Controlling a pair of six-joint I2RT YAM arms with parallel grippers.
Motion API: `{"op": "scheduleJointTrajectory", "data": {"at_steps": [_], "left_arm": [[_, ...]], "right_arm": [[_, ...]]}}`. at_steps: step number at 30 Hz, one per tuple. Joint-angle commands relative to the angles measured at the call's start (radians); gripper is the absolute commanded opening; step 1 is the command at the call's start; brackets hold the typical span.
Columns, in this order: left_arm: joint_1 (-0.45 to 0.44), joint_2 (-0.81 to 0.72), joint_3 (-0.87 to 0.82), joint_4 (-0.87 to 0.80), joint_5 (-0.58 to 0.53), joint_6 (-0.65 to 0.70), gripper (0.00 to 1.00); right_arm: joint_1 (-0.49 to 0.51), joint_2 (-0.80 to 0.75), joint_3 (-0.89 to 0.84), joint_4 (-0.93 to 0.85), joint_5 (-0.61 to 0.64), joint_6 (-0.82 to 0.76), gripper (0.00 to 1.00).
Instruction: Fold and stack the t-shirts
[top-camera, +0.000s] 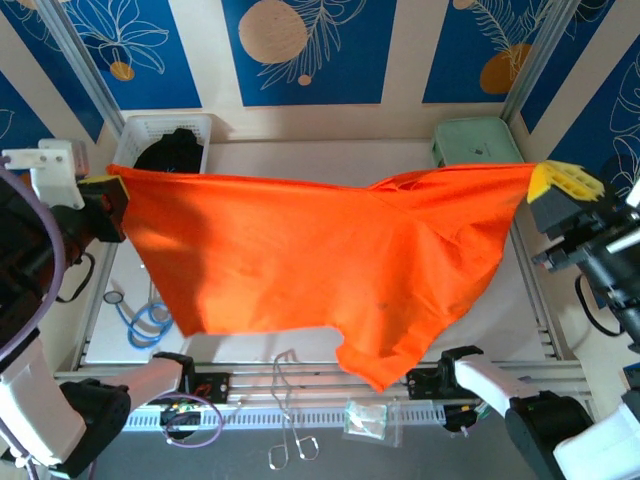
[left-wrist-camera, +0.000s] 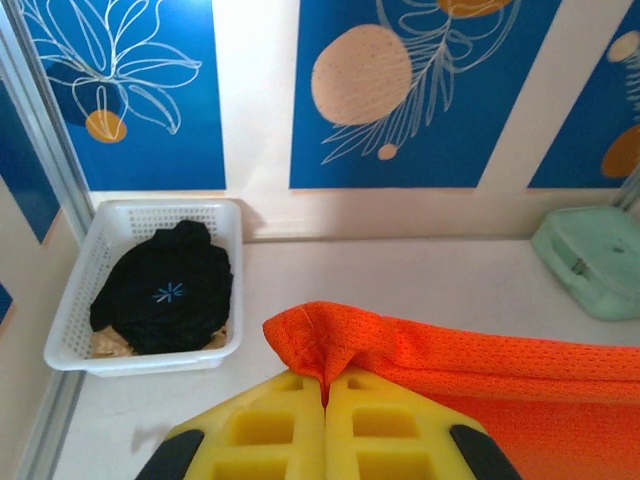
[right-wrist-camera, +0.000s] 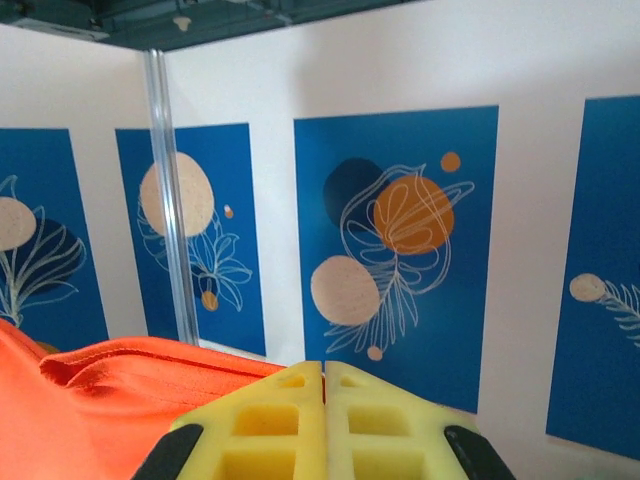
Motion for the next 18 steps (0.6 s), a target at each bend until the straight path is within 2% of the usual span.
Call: {"op": "scheduleJointTrajectory", "data": {"at_steps": [1, 5, 11, 15, 18], "left_arm": [[0.008, 0.061, -0.031, 0.012, -0.097, 0.056, 0.00], [0.008, 0.087, -0.178, 0.123, -0.136, 0.074, 0.00], [0.008, 0.154, -0.506, 0.411, -0.144, 0.057, 0.00], [0.009, 0.298, -0.622, 0.592, -0.140, 0.032, 0.00], [0.008, 0.458, -0.630, 0.699, -0.123, 0.021, 0.00]], "right_arm": [[0.003, 0.057, -0.037, 0.016, 0.062, -0.032, 0.00], [0.003, 0.111, -0.171, 0.071, 0.095, -0.058, 0.00], [-0.038, 0.218, -0.447, 0.242, 0.107, -0.082, 0.00], [-0.091, 0.374, -0.545, 0.352, 0.106, -0.076, 0.00], [-0.110, 0.525, -0.560, 0.428, 0.149, -0.094, 0.00]]}}
